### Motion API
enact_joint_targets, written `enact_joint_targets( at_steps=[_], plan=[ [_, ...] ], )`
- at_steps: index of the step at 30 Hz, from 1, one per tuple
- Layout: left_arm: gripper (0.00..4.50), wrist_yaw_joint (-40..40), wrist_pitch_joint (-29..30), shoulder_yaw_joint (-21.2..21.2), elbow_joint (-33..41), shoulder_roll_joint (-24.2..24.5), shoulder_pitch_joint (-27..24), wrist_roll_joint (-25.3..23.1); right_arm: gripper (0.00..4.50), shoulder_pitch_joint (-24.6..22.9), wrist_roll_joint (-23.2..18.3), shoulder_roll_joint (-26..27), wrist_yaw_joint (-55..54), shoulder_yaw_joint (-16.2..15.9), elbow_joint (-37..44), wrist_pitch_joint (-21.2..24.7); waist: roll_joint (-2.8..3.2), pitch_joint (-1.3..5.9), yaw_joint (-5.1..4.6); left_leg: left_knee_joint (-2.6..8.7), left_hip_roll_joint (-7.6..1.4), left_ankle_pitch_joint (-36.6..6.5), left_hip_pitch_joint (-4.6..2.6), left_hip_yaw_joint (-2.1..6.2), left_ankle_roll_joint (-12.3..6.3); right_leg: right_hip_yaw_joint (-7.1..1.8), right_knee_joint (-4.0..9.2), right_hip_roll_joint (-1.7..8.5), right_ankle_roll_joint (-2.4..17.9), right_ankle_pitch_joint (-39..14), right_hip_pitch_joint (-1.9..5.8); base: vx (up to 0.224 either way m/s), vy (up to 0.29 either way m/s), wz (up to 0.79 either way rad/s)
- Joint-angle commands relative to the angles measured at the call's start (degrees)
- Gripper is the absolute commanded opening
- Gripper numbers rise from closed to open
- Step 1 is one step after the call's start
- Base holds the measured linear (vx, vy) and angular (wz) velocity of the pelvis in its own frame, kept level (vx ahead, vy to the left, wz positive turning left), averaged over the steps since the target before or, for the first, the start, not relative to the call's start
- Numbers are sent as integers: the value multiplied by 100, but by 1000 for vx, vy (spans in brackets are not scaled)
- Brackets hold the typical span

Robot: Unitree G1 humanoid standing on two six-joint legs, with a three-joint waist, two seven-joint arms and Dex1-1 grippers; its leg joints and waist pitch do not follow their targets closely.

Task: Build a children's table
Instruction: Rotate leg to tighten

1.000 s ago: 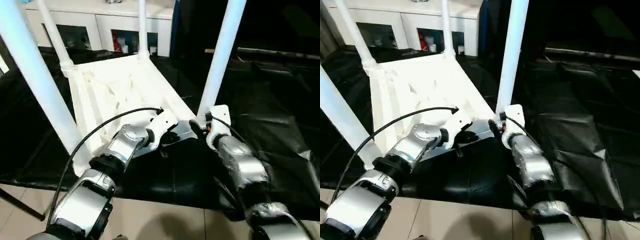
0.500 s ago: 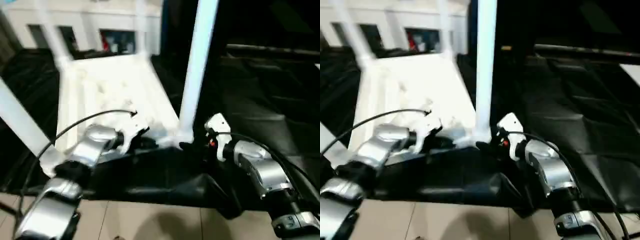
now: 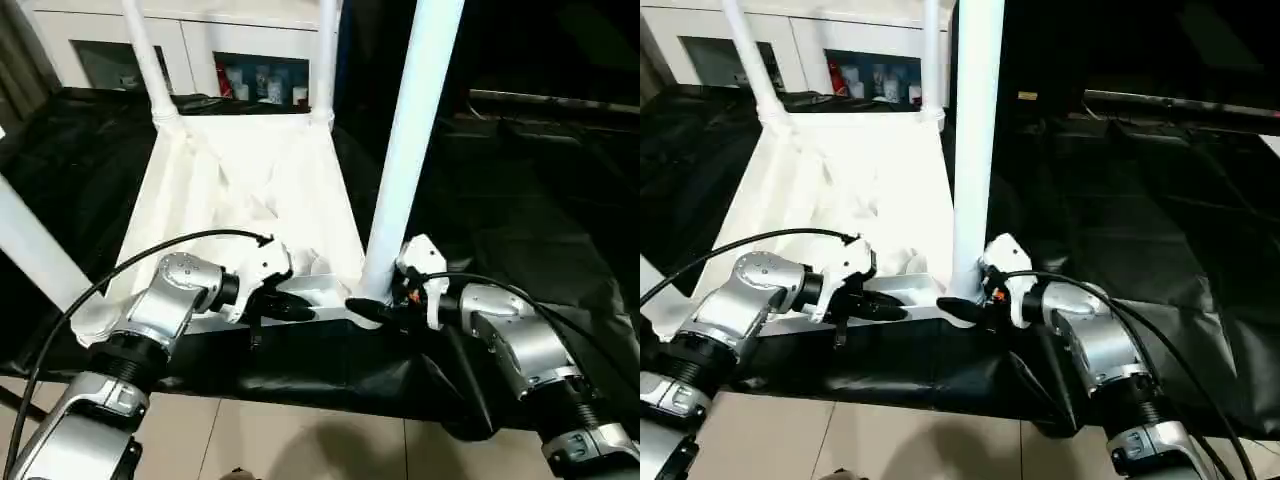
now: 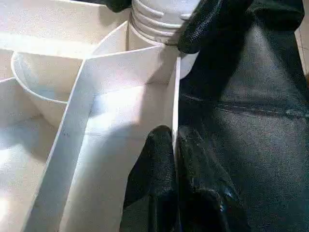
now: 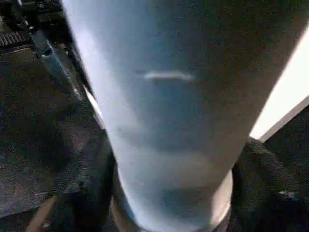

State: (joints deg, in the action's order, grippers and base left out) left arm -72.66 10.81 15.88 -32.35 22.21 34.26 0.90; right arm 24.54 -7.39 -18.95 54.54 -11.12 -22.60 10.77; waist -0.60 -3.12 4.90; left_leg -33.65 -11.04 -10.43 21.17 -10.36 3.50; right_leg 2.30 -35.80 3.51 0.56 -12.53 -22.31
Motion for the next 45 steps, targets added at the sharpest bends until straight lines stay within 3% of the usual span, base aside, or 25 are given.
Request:
enact_joint_targets(
  at_steps=[1,9,10,12,13,15,16,18,19,20,22,28,29,30,31,35,38,45],
  plan=[
    [0,-133,22,39,167,-136,-66,208,283,24,22,-79,11,-20,-33,23,-54,366,-13,352,-228,-585,-71,46,-341,-251,360,447,1426,7,272,0,0,0],
    [0,98,-65,12,66,-208,-59,124,272,-58,18,-4,-123,50,-51,66,-43,373,-14,341,-225,-575,-72,45,-345,-252,356,440,1447,71,275,0,0,0],
    [0,831,-159,-62,-298,-478,111,-78,272,-65,21,308,-888,317,-305,178,-40,367,-32,343,-224,-589,-64,42,-336,-258,358,441,1454,40,259,0,0,0],
    [0,1264,-184,-98,-519,-638,225,-199,272,-51,27,503,-1358,473,-470,241,-53,346,-30,358,-218,-734,-84,49,-239,-253,402,453,1428,-244,259,0,0,0],
    [0,1501,-185,-105,-669,-746,304,-259,272,-36,58,635,-1682,544,-551,305,-61,343,-31,369,-211,-863,-105,49,-114,-257,440,456,1348,-647,252,0,0,0],
    [0,1645,-188,-108,-765,-814,355,-295,272,-26,82,717,-1888,584,-599,348,-69,333,-25,379,-213,-977,-115,54,-65,-262,472,466,1255,-929,253,0,0,0],
    [0,2405,-151,-168,-1146,-1144,591,-422,272,70,117,1096,-2766,801,-829,524,-44,316,-40,391,-204,-1044,-120,49,-23,-275,502,454,1180,-1101,224,0,0,0],
    [0,2696,-117,-199,-1278,-1279,680,-456,272,112,120,1237,-3076,882,-913,593,-47,308,-35,407,-205,-1211,-160,64,63,-269,531,463,1117,-1406,207,0,0,0],
    [0,2960,-105,-201,-1419,-1414,776,-504,272,184,161,1374,-3390,923,-1036,602,-21,317,-15,414,-208,-1226,-160,73,105,-275,546,478,1037,-1542,215,0,0,0],
    [0,3063,-97,-199,-1466,-1461,809,-524,272,214,176,1422,-3492,933,-1084,592,-31,307,-30,415,-208,-1253,-161,62,106,-282,559,465,1018,-1544,194,0,0,0],
    [0,3420,-113,-139,-1639,-1630,929,-643,272,370,236,1629,-3844,929,-1289,506,-12,326,-28,421,-199,-1232,-138,81,116,-275,543,472,993,-1465,221,0,0,0],
    [0,3334,-287,-106,-1742,-1696,982,-716,272,481,321,1779,-3804,884,-1313,195,-31,349,-22,412,-193,-1005,-99,76,-2,-267,496,462,1037,-877,257,0,0,0],
    [0,3223,-360,-111,-1759,-1660,970,-711,307,463,286,1751,-3616,886,-1231,81,-24,349,-14,405,-193,-989,-100,71,-42,-267,498,468,1051,-815,255,0,0,0],
    [0,3223,-360,-111,-1759,-1660,970,-711,307,463,286,1751,-3616,886,-1231,81,-24,350,-12,403,-195,-988,-100,69,-55,-270,498,473,1059,-800,257,0,0,0],
    [0,3018,-475,-109,-1757,-1565,938,-685,342,418,184,1618,-3250,873,-1053,-20,-43,349,-9,403,-192,-966,-94,66,-87,-266,499,469,1070,-795,261,0,0,0],
    [0,2620,-676,-107,-1679,-1355,842,-616,376,331,37,1185,-2593,815,-721,-7,-50,345,-26,411,-202,-963,-53,88,-173,-246,497,473,1012,-876,293,0,0,0],
    [0,2188,-832,-99,-1567,-1169,744,-554,397,207,-69,769,-1850,655,-399,168,-67,337,-47,393,-201,-991,-63,69,-236,-251,518,469,1066,-947,272,0,0,0],
    [0,1176,-974,-75,-1171,-814,518,-259,397,58,5,187,-863,468,-171,85,-54,344,-66,388,-227,-879,-56,67,-300,-245,468,467,1235,-698,257,0,0,0]
  ],
)
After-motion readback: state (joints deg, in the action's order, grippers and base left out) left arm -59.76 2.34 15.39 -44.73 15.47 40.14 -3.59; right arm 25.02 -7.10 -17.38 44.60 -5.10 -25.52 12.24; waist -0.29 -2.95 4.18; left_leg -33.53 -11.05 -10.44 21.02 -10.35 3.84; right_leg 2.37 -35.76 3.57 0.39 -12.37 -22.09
